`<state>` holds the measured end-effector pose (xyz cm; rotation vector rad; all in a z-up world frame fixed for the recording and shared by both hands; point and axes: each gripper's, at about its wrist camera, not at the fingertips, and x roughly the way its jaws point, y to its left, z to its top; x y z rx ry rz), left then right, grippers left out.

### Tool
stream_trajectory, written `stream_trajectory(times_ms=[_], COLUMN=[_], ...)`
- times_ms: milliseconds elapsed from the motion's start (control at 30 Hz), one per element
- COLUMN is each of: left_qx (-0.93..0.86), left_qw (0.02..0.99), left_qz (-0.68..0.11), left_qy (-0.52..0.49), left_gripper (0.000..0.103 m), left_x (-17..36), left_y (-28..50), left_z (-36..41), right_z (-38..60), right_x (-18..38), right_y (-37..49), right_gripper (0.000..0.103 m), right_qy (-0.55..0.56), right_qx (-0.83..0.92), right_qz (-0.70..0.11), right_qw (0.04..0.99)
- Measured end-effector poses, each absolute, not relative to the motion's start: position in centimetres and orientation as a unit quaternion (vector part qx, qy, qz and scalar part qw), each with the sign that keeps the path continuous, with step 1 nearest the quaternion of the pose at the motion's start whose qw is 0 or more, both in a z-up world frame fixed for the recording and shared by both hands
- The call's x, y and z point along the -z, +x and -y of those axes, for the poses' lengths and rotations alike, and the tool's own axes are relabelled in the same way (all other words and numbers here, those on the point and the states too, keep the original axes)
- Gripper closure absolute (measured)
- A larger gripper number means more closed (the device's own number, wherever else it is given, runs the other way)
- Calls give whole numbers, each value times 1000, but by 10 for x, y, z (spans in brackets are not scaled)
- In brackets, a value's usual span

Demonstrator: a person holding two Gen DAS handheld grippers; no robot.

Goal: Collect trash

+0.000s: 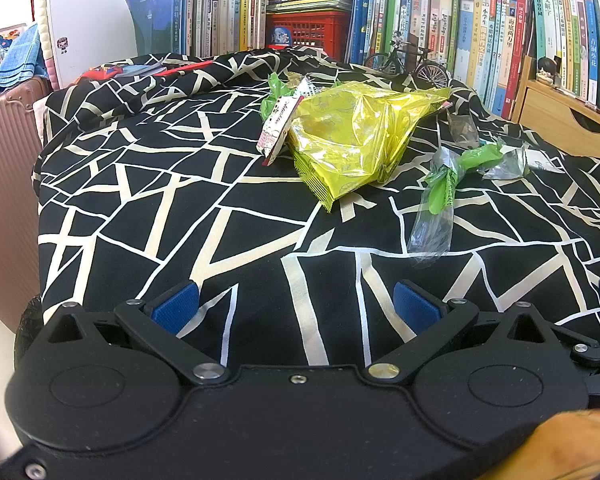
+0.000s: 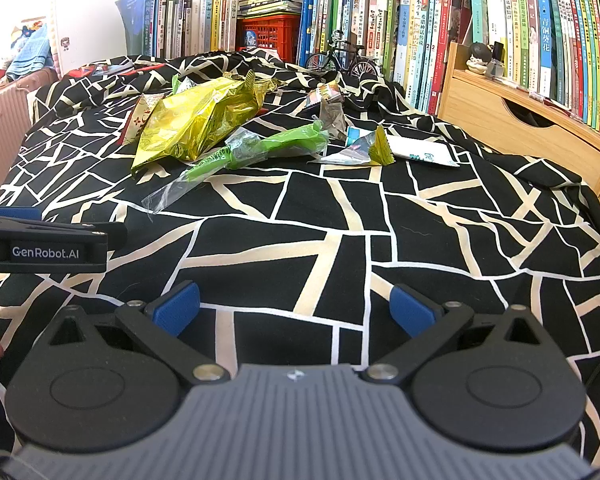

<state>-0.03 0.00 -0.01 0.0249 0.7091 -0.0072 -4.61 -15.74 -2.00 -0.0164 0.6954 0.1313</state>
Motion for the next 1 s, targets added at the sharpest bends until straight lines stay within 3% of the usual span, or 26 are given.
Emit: stream_trajectory(times_ms=[500, 600, 767, 1000], left_qx=[72, 110, 172, 204], left_qw=[926, 913, 930, 928], left_qz=[-368, -385, -313, -293], left_qy=[47, 75, 83, 110], left_gripper=[0, 0, 0, 0], left_x=[-5, -14, -48, -63], left_y=[19, 35, 50, 103], left_z=[-4, -10, -39, -58], right_z=[155, 155, 156, 142], right_x=[17, 7, -20, -52], right_y=[-44, -41, -42, -13], right_gripper=[0, 0, 0, 0], right_qy=[1, 43, 133, 225], right_qx=[-45, -3, 58, 110], right_qz=[-358, -377, -356, -299], right_qw=[933, 925, 923, 921])
